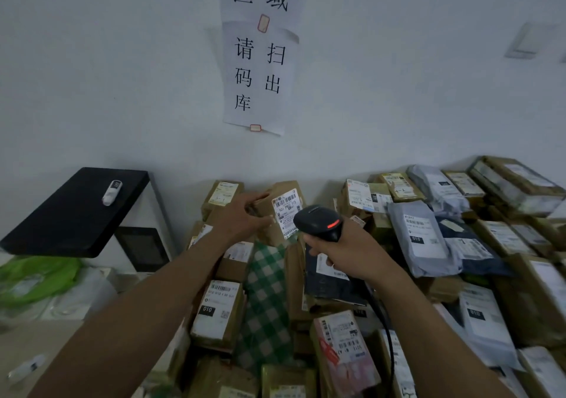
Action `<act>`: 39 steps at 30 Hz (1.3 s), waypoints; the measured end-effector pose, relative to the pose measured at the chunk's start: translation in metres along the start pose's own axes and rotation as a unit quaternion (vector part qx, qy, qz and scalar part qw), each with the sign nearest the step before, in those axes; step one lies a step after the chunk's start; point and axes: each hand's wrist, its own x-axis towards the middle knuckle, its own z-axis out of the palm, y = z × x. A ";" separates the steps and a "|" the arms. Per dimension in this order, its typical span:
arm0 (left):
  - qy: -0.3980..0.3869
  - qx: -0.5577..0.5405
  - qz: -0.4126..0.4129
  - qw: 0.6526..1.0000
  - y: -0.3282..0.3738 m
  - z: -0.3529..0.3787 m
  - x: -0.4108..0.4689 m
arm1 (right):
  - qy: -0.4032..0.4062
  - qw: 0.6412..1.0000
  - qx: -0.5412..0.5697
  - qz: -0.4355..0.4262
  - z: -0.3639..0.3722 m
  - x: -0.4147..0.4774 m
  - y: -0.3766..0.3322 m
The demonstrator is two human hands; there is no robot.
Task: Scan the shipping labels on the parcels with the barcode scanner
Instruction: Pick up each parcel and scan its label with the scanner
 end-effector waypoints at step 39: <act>0.108 -0.065 -0.213 0.969 -0.136 0.084 0.157 | -0.072 0.984 0.015 0.159 -0.005 0.154 0.093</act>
